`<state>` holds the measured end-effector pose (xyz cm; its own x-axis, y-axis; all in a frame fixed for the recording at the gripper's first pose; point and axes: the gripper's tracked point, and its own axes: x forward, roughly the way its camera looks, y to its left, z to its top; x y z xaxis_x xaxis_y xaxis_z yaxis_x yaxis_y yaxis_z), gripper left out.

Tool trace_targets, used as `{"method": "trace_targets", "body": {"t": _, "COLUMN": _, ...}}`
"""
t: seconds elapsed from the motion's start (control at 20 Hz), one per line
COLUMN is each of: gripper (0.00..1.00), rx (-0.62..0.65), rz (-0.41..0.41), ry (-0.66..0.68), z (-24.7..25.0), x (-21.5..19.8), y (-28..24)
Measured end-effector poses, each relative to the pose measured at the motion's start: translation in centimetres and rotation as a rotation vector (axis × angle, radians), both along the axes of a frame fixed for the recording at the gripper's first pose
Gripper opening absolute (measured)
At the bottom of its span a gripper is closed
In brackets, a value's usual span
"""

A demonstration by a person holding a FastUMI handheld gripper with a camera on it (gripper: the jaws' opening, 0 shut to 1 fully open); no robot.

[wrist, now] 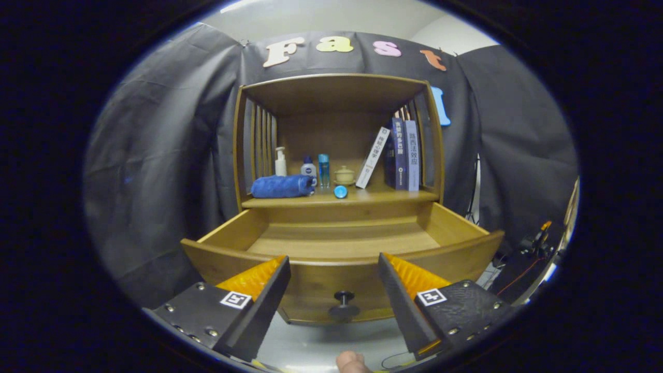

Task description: Pull open the drawer, take out the items inside it, and place them on the countertop above the cabinet.

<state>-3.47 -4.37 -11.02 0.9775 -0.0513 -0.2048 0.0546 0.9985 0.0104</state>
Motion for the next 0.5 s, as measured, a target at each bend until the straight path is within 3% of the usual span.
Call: {"method": "trace_targets", "body": {"t": 0.5, "gripper": 1.00, "rx": -0.002, "rz": -0.019, "ry": 0.061, "z": -5.0, "x": 0.9, "y": 0.5}}
